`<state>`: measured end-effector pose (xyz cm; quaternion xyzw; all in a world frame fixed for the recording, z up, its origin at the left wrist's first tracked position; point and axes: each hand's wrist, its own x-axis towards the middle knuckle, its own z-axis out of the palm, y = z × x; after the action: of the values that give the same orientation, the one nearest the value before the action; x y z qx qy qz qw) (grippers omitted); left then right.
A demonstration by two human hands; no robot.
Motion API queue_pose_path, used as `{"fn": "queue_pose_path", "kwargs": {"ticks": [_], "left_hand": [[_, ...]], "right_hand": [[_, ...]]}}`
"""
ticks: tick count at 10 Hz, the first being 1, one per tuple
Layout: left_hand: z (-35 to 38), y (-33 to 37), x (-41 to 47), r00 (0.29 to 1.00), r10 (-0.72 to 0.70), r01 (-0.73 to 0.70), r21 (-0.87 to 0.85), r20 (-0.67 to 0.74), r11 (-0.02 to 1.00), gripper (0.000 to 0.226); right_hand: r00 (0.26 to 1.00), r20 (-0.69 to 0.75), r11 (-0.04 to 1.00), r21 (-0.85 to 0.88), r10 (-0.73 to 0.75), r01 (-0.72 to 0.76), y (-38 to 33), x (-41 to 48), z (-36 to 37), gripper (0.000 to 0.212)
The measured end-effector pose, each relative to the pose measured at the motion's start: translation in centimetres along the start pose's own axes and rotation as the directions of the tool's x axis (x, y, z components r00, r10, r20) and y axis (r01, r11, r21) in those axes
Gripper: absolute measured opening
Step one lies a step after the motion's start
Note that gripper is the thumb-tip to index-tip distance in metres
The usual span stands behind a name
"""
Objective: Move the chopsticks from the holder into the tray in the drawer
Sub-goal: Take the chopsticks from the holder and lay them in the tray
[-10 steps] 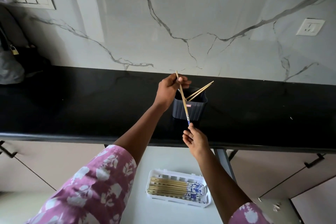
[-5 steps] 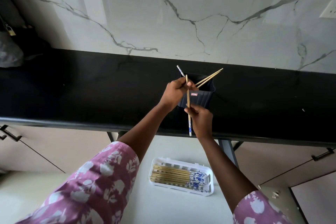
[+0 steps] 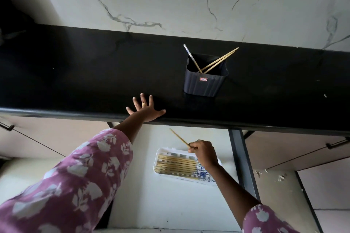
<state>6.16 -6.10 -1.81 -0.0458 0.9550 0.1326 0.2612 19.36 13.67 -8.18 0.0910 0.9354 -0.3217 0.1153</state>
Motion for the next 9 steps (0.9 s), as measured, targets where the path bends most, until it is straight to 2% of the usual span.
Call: {"fn": "queue_pose_path", "kwargs": {"ticks": [1, 2, 3, 4, 5, 7, 9], "left_hand": [[0.3, -0.6, 0.5, 0.999, 0.027, -0.027, -0.003, 0.017, 1.000, 0.090], [0.2, -0.4, 0.6, 1.000, 0.018, -0.018, 0.003, 0.019, 1.000, 0.090], [0.2, -0.4, 0.8, 1.000, 0.008, -0.008, 0.008, 0.016, 1.000, 0.089], [0.2, -0.3, 0.9, 1.000, 0.002, -0.003, 0.018, 0.031, 1.000, 0.090], [0.2, -0.3, 1.0, 1.000, 0.000, -0.001, 0.022, 0.030, 1.000, 0.089], [0.2, -0.1, 0.9, 1.000, -0.003, 0.003, 0.020, 0.022, 1.000, 0.088], [0.2, -0.1, 1.1, 0.999, -0.011, 0.010, 0.016, 0.030, 1.000, 0.088]], "right_hand": [[0.989, 0.130, 0.962, -0.253, -0.073, 0.104, 0.9, -0.6, 1.9, 0.017], [0.964, 0.247, 0.884, -0.421, -0.103, 0.202, 1.1, -0.8, 3.5, 0.020], [0.956, 0.287, 0.859, -0.474, -0.057, 0.194, 1.3, -0.8, 5.1, 0.019], [0.955, 0.294, 0.827, -0.527, -0.038, 0.195, 1.4, -0.7, 6.3, 0.027], [0.964, 0.266, 0.840, -0.522, -0.006, 0.149, 1.2, -0.6, 6.9, 0.031], [0.963, 0.267, 0.826, -0.532, -0.046, 0.187, 1.0, -0.2, 7.9, 0.035], [0.971, 0.238, 0.879, -0.456, -0.030, 0.140, 1.3, 0.4, 8.2, 0.033]]}}
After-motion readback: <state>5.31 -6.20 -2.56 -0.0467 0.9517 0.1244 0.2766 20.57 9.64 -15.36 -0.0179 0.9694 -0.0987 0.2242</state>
